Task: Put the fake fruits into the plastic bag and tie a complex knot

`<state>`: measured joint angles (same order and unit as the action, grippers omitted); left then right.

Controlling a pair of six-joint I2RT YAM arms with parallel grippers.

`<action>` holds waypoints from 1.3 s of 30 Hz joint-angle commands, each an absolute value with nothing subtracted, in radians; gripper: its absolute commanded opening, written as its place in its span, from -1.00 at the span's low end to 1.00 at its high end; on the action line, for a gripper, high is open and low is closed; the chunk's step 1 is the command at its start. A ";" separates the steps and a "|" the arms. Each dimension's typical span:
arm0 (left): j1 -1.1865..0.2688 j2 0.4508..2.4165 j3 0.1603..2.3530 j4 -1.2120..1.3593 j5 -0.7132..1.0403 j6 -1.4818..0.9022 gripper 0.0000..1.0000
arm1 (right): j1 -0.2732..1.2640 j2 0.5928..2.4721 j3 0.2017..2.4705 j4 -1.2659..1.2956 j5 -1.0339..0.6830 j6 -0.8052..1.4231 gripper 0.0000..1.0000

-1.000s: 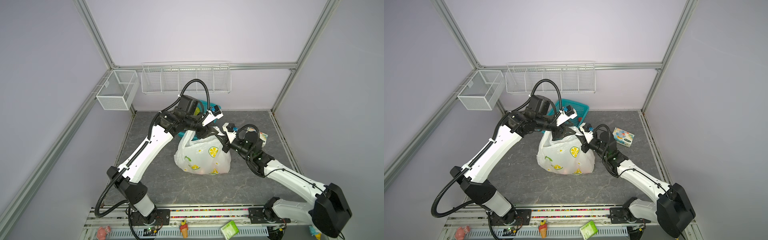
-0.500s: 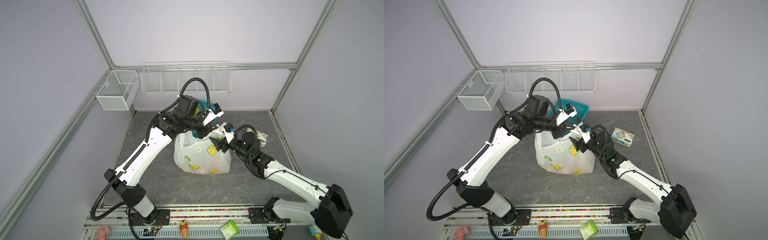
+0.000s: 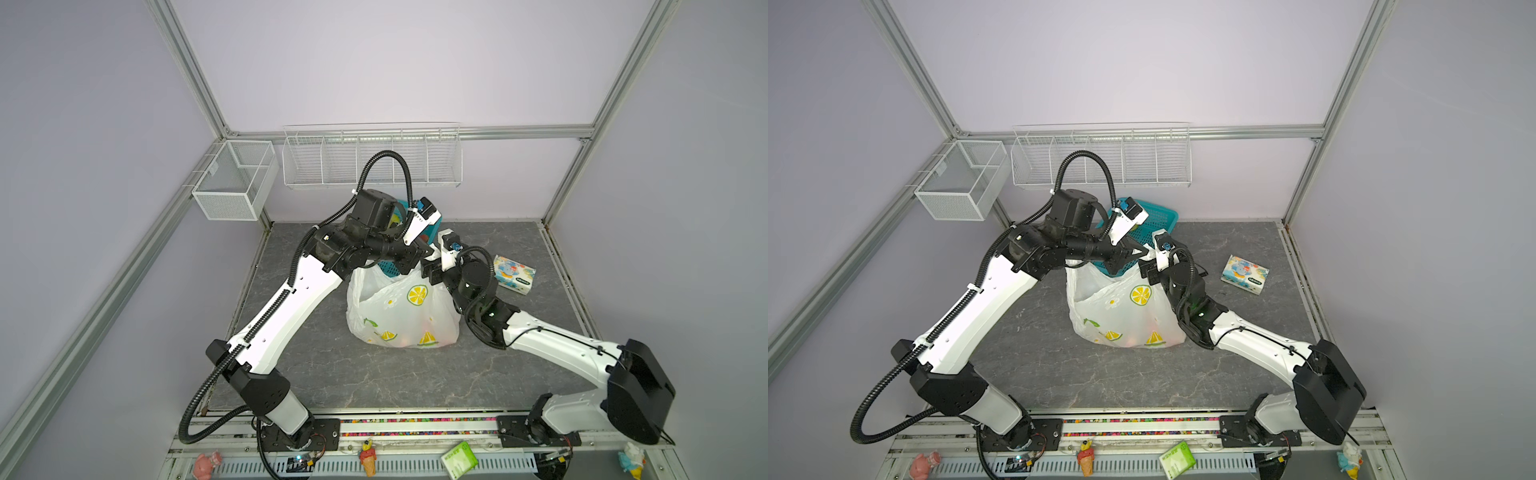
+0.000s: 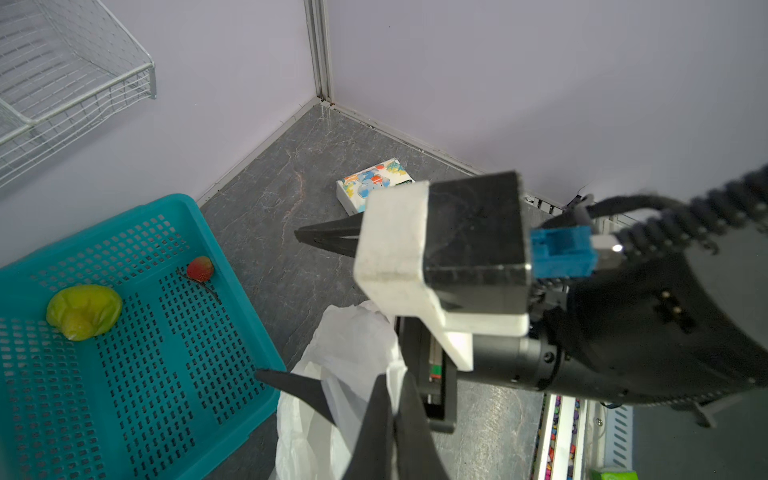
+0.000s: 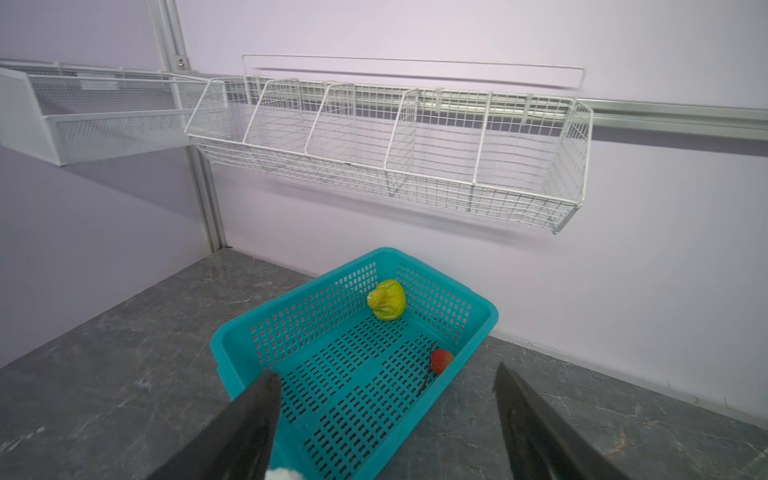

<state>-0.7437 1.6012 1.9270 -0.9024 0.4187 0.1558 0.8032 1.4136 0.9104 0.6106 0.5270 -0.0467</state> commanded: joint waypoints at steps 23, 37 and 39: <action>-0.649 1.556 1.947 -0.847 0.337 -0.075 -1.00 | 0.802 1.373 0.718 0.574 0.392 -0.037 -0.68; -0.641 1.509 1.879 -0.791 0.410 -0.055 -1.00 | 0.737 1.293 0.738 0.390 0.210 -0.085 0.24; -0.641 1.511 1.880 -0.795 0.421 -0.052 -1.00 | 0.713 1.276 0.747 0.356 0.136 -0.094 0.43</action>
<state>-0.6552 1.5391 1.8584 -0.8436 0.4026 -0.0593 0.7414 1.3037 0.7464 0.4820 0.2386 -0.0574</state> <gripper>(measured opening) 0.047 0.696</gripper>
